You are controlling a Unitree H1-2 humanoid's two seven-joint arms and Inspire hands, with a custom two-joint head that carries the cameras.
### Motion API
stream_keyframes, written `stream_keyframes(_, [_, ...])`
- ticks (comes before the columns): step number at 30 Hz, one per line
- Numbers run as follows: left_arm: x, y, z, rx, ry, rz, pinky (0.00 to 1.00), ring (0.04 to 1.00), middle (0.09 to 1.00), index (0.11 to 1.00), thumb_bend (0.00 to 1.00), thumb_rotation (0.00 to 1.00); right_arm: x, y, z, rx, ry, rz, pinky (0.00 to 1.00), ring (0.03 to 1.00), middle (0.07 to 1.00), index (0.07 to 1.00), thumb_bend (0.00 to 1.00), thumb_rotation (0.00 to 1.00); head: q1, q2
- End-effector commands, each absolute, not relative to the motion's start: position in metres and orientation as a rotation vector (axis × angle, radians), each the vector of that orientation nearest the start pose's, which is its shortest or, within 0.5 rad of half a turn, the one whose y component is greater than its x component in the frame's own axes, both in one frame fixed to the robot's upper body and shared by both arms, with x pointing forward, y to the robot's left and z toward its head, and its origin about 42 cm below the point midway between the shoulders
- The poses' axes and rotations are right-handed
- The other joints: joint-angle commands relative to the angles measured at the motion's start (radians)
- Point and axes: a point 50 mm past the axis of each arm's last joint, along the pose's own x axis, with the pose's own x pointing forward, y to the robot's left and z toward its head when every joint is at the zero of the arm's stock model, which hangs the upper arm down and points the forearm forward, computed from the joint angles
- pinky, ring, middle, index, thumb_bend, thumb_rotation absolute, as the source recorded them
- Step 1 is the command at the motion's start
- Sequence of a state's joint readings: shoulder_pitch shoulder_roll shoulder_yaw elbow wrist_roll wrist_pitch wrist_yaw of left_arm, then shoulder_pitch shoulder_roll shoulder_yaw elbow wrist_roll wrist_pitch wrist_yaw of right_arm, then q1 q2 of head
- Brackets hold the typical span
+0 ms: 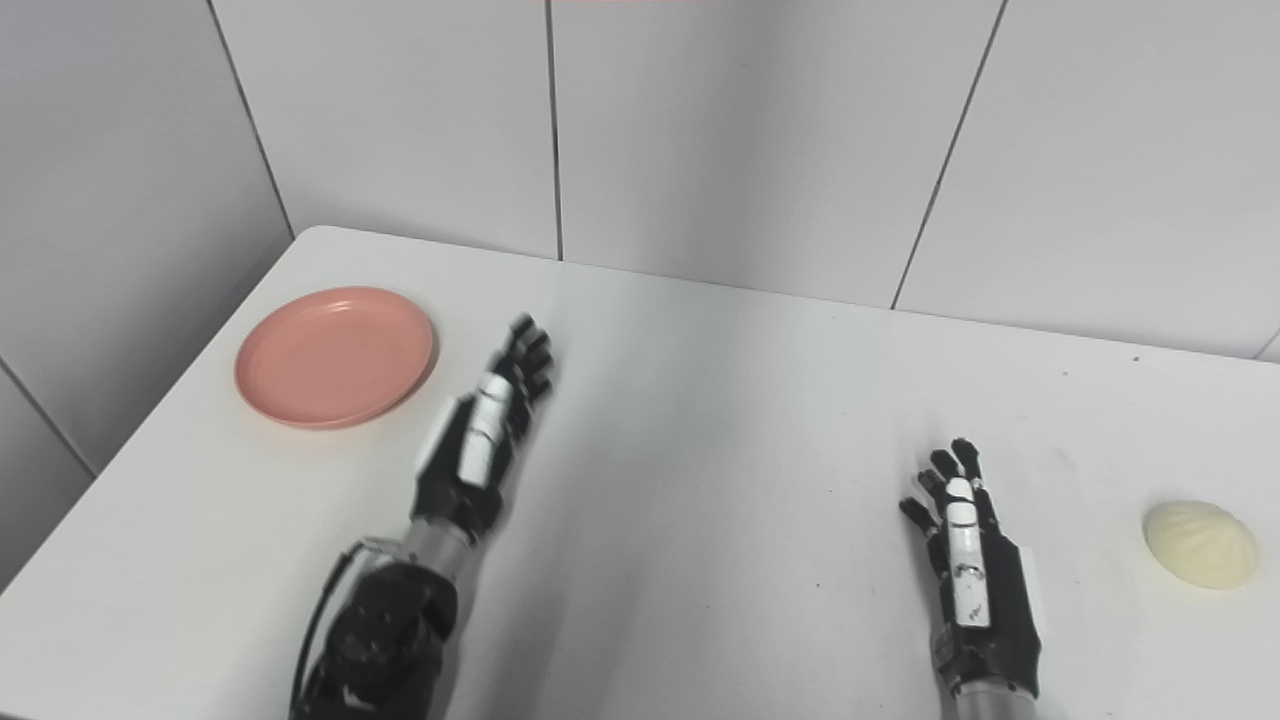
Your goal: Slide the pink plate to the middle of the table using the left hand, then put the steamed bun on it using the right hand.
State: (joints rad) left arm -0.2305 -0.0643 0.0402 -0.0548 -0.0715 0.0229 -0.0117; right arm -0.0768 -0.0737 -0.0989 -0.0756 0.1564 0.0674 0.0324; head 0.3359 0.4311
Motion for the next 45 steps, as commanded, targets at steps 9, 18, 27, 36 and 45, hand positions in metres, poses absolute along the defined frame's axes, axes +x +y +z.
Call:
stream_keyframes(9, [0.367, 0.246, 0.246, -0.103, -0.389, 0.048, 1.00, 1.000, 1.000, 1.000, 0.82, 1.00, 0.311, -0.260, 0.137, 0.071, -0.105, -0.045, 1.00, 0.957, 0.959, 0.970, 0.43, 0.96, 0.010, -0.013])
stream_keyframes(18, [0.379, 0.313, 0.252, -0.042, -0.455, 0.282, 0.92, 0.865, 0.871, 0.896, 0.84, 1.00, 0.312, -0.260, 0.136, 0.070, -0.114, -0.041, 1.00, 0.962, 0.966, 0.973, 0.41, 0.97, 0.017, -0.013])
stream_keyframes(27, [0.389, 0.380, 0.234, 0.009, -0.474, 0.443, 0.82, 0.782, 0.784, 0.814, 0.85, 1.00, 0.311, -0.259, 0.139, 0.069, -0.118, -0.035, 1.00, 0.963, 0.964, 0.974, 0.40, 0.97, 0.018, -0.016])
stream_keyframes(36, [0.395, 0.411, 0.222, -0.019, -0.465, 0.583, 0.70, 0.694, 0.717, 0.736, 0.82, 1.00, 0.311, -0.259, 0.140, 0.071, -0.115, -0.039, 1.00, 0.960, 0.962, 0.972, 0.41, 0.96, 0.021, -0.017])
stream_keyframes(45, [0.395, 0.427, 0.207, -0.036, -0.408, 0.625, 0.76, 0.712, 0.734, 0.750, 0.82, 1.00, 0.311, -0.258, 0.141, 0.080, -0.110, -0.045, 1.00, 0.965, 0.964, 0.970, 0.40, 0.93, 0.025, -0.017])
